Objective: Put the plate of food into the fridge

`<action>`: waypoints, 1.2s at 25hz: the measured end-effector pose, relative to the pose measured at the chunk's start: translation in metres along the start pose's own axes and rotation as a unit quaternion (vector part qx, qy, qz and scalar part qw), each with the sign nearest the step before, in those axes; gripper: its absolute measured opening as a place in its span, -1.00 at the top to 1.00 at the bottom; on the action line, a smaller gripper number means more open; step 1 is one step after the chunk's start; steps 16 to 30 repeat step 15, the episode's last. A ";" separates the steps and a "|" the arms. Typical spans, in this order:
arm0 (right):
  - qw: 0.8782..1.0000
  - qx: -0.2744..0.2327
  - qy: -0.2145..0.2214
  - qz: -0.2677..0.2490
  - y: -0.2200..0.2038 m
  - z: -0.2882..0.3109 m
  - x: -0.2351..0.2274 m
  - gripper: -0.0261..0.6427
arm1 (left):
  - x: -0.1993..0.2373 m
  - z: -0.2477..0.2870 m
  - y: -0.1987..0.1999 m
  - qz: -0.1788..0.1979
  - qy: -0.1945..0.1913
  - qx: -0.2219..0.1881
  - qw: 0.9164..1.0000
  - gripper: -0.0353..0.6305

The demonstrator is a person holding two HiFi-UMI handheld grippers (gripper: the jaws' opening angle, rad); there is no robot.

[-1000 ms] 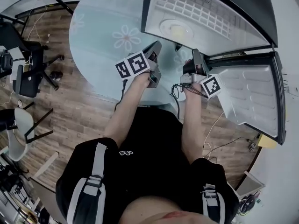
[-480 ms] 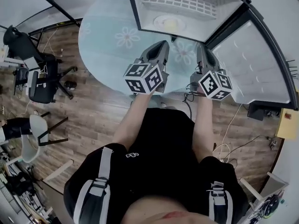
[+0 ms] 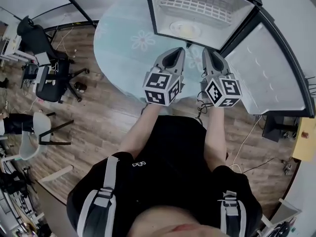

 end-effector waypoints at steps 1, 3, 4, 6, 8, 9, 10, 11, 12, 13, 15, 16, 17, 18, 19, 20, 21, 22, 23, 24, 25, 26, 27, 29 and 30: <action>1.000 0.001 0.005 0.003 -0.001 0.001 0.002 0.93 | 0.001 -0.002 0.000 -0.002 0.003 0.000 1.000 0.91; 1.000 0.003 0.014 0.009 -0.003 0.002 0.004 0.93 | 0.004 -0.004 0.001 -0.016 0.008 -0.003 1.000 0.91; 1.000 0.003 0.018 0.011 -0.003 0.003 0.006 0.93 | 0.006 -0.005 0.001 -0.026 0.011 -0.004 1.000 0.91; 1.000 0.005 0.025 0.009 -0.005 0.003 0.009 0.93 | 0.008 -0.006 0.001 -0.034 0.016 -0.005 0.999 0.91; 1.000 0.007 0.028 0.007 -0.006 0.002 0.010 0.93 | 0.006 -0.005 0.001 -0.029 0.015 -0.003 0.999 0.91; 1.000 0.007 0.027 0.006 -0.005 0.000 0.009 0.93 | 0.003 -0.005 0.001 -0.028 0.012 -0.002 1.000 0.91; 1.000 0.007 0.027 0.004 -0.005 -0.002 0.009 0.93 | 0.001 -0.004 0.000 -0.028 0.010 -0.001 1.000 0.91; 1.000 0.007 0.027 0.001 -0.003 -0.004 0.008 0.93 | -0.001 -0.004 0.000 -0.029 0.008 0.000 1.000 0.91; 1.000 0.006 0.027 -0.001 -0.002 -0.006 0.008 0.93 | -0.002 -0.003 -0.001 -0.031 0.007 0.002 1.000 0.91; 1.000 0.006 0.027 -0.004 0.000 -0.008 0.008 0.93 | -0.004 -0.003 -0.002 -0.033 0.007 0.003 0.999 0.91; 1.000 0.006 0.027 -0.009 0.003 -0.012 0.007 0.93 | -0.007 -0.001 -0.004 -0.040 0.006 0.006 0.999 0.91; 1.000 0.006 0.027 -0.009 0.003 -0.012 0.007 0.93 | -0.007 -0.001 -0.004 -0.040 0.006 0.006 0.999 0.91; 1.000 0.006 0.027 -0.009 0.003 -0.012 0.007 0.93 | -0.007 -0.001 -0.004 -0.040 0.006 0.006 0.999 0.91; 1.000 0.006 0.027 -0.009 0.003 -0.012 0.007 0.93 | -0.007 -0.001 -0.004 -0.040 0.006 0.006 0.999 0.91; 1.000 0.006 0.027 -0.009 0.003 -0.012 0.007 0.93 | -0.007 -0.001 -0.004 -0.040 0.006 0.006 0.999 0.91; 1.000 0.006 0.027 -0.009 0.003 -0.012 0.007 0.93 | -0.007 -0.001 -0.004 -0.040 0.006 0.006 0.999 0.91; 1.000 0.006 0.027 -0.009 0.003 -0.012 0.007 0.93 | -0.007 -0.001 -0.004 -0.040 0.006 0.006 0.999 0.91; 1.000 0.006 0.027 -0.009 0.003 -0.012 0.007 0.93 | -0.007 -0.001 -0.004 -0.040 0.006 0.006 0.999 0.91; 1.000 0.006 0.027 -0.009 0.003 -0.012 0.007 0.93 | -0.007 -0.001 -0.004 -0.040 0.006 0.006 0.999 0.91; 1.000 0.006 0.027 -0.009 0.003 -0.012 0.007 0.93 | -0.007 -0.001 -0.004 -0.040 0.006 0.006 0.999 0.91; 1.000 0.006 0.027 -0.009 0.003 -0.012 0.007 0.93 | -0.007 -0.001 -0.004 -0.040 0.006 0.006 0.999 0.91; 1.000 0.006 0.027 -0.009 0.003 -0.012 0.007 0.93 | -0.007 -0.001 -0.004 -0.040 0.006 0.006 0.999 0.91; 1.000 0.006 0.027 -0.009 0.003 -0.012 0.007 0.93 | -0.007 -0.001 -0.004 -0.040 0.006 0.006 0.999 0.91; 1.000 0.006 0.027 -0.009 0.003 -0.012 0.007 0.93 | -0.007 -0.001 -0.004 -0.040 0.006 0.006 0.999 0.91; 1.000 0.006 0.027 -0.009 0.003 -0.012 0.007 0.93 | -0.007 -0.001 -0.004 -0.040 0.006 0.006 0.999 0.91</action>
Point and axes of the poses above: the fingertips, and each gripper's own axes: z forward along the fingers, x to its left, y out of its top, the point moved 6 cm from there along -z, backward along the fingers
